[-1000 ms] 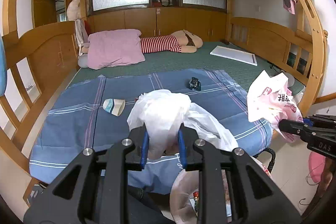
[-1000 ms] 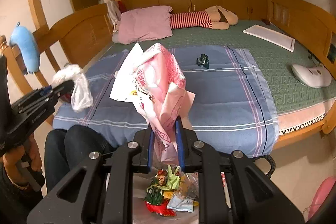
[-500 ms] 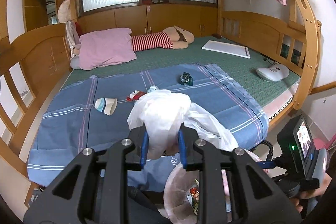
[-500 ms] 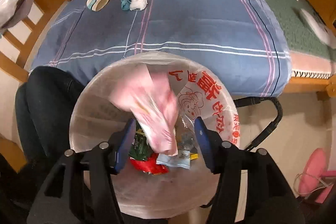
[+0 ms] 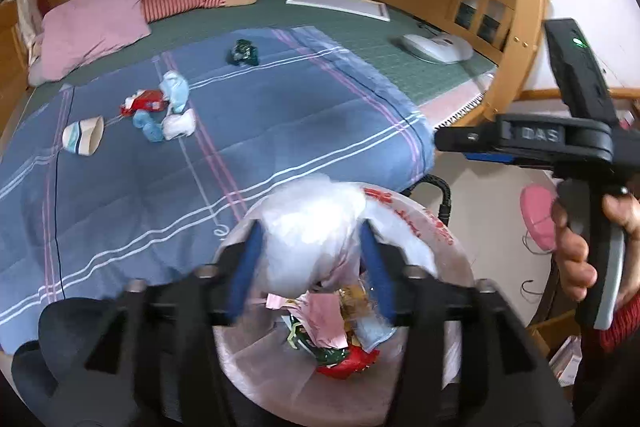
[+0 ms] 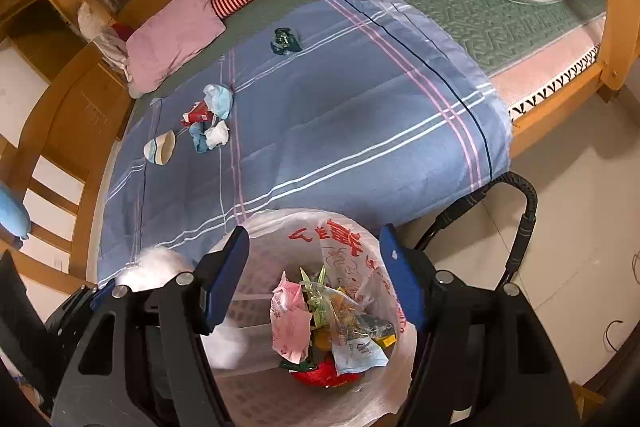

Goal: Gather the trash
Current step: 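Release the pink bag into the bin bag with the right tool while the left tool releases the white bag, then grasp the teal knitted cloth with the right tool while the left tool moves toward the white tissue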

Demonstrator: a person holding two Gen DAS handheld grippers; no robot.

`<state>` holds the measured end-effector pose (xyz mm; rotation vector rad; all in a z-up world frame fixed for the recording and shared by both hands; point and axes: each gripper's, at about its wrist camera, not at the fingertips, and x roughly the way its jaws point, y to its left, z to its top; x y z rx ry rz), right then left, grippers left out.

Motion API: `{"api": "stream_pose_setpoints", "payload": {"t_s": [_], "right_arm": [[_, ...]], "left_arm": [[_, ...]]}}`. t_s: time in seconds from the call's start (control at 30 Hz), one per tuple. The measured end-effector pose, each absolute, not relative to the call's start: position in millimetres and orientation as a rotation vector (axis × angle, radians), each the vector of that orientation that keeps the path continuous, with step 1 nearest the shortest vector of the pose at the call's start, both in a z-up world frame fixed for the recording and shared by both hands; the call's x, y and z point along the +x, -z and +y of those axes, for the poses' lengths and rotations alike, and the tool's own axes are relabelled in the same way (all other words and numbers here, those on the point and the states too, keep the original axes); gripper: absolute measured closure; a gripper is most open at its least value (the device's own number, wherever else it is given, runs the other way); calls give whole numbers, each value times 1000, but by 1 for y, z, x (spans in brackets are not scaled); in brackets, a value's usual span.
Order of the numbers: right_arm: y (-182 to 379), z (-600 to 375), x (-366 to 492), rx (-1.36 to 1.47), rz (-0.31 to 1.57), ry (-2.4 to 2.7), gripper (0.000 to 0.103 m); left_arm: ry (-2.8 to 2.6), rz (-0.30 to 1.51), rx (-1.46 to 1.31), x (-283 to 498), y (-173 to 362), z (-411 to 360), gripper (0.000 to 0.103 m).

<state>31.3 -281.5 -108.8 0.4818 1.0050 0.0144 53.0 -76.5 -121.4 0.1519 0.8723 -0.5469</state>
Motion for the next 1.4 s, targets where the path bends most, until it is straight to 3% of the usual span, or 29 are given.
{"api": "stream_pose_setpoints", "payload": {"t_s": [0.13, 0.6, 0.7, 0.93, 1.07, 1.2, 1.33, 1.4], "right_arm": [[112, -279, 30, 511, 1016, -35, 36], [123, -260, 46, 462, 1041, -44, 36], [126, -254, 60, 461, 1046, -64, 36], [129, -206, 163, 396, 1013, -163, 36], [153, -149, 240, 350, 1036, -220, 36], [179, -93, 310, 263, 1049, -239, 36], [228, -72, 371, 378, 1128, -254, 37], [244, -66, 378, 401, 1192, -255, 46]], "left_arm": [[537, 837, 183, 49, 116, -79, 31], [278, 619, 286, 47, 95, -59, 29], [251, 582, 287, 55, 97, -49, 21], [-15, 776, -118, 180, 143, 53, 17], [-225, 793, -258, 235, 170, 104, 16], [-280, 835, -269, 248, 201, 122, 15], [-263, 827, -420, 246, 205, 139, 14], [-292, 797, -475, 240, 204, 149, 14]]}}
